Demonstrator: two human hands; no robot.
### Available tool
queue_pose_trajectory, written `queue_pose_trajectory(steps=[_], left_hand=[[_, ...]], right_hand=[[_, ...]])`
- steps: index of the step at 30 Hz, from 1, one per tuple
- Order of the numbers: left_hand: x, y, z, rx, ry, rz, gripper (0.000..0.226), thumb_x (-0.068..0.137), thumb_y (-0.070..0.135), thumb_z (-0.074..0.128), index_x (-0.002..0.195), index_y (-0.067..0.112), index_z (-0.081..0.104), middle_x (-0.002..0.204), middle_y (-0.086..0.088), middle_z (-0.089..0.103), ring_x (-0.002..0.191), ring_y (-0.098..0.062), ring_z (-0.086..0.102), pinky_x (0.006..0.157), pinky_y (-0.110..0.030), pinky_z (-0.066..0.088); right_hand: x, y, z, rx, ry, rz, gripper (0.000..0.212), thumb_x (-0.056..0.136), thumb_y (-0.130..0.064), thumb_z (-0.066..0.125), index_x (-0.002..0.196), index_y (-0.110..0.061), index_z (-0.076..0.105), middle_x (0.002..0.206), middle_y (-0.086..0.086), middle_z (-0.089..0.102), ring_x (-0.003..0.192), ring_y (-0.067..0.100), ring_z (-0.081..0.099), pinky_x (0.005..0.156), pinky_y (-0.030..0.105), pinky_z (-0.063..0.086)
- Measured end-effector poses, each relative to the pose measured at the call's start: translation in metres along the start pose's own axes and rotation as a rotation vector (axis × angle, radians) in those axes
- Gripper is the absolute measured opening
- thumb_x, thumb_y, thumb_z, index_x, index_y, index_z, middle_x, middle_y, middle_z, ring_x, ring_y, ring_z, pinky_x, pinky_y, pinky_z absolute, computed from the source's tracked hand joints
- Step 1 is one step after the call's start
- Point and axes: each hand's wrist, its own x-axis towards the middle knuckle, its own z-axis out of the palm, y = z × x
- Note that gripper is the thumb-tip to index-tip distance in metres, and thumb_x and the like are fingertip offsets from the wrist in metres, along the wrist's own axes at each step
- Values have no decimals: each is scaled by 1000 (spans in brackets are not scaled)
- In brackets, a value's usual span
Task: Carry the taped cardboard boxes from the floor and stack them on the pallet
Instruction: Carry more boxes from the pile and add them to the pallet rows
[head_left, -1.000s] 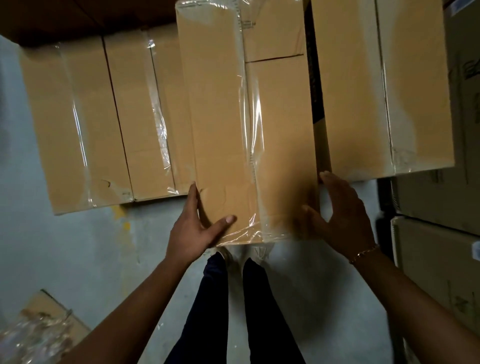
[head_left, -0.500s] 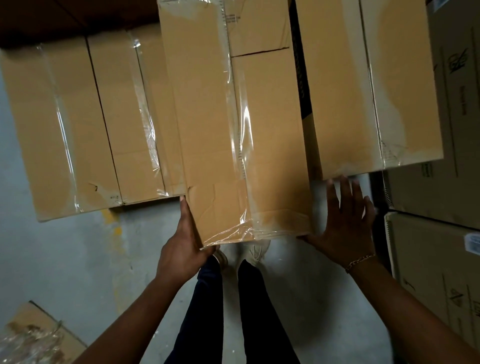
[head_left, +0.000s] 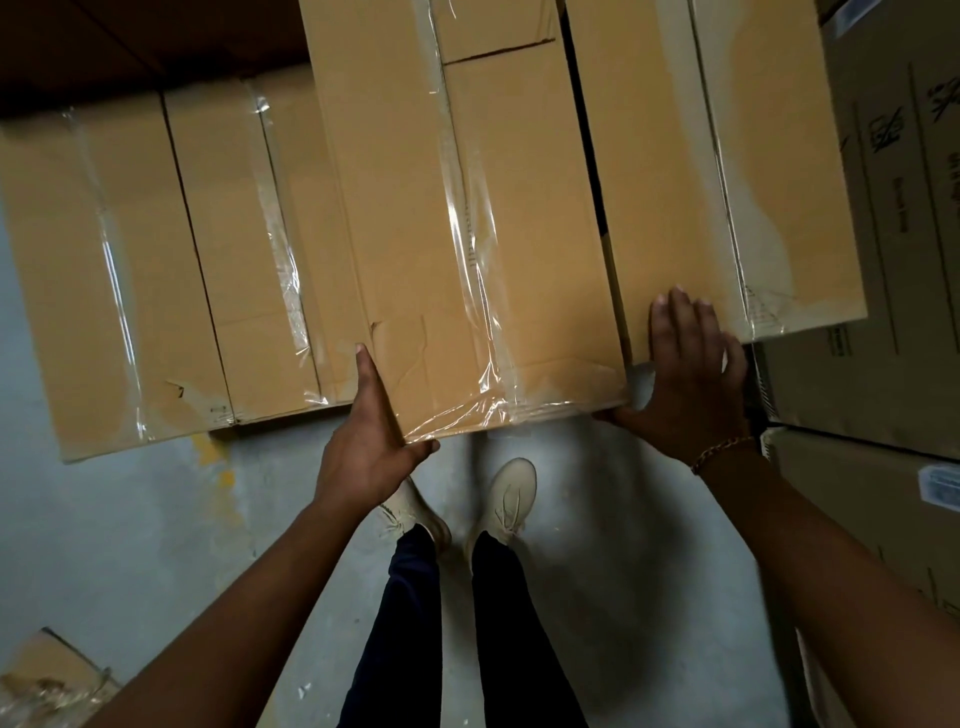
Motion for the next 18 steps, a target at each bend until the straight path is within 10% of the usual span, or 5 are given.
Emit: queue_pose_trajectory(steps=[18], left_hand=[[20,12,-12,-20,21,8,139,74,34,90,158,33,-21,162,-3,37,123,-39,58,81,-31,42]], right_hand=[[22,-3,-9,58,32,-20,106,63,-72,76,149,-21,41,159,2,34,139,32,36,99,53,37]])
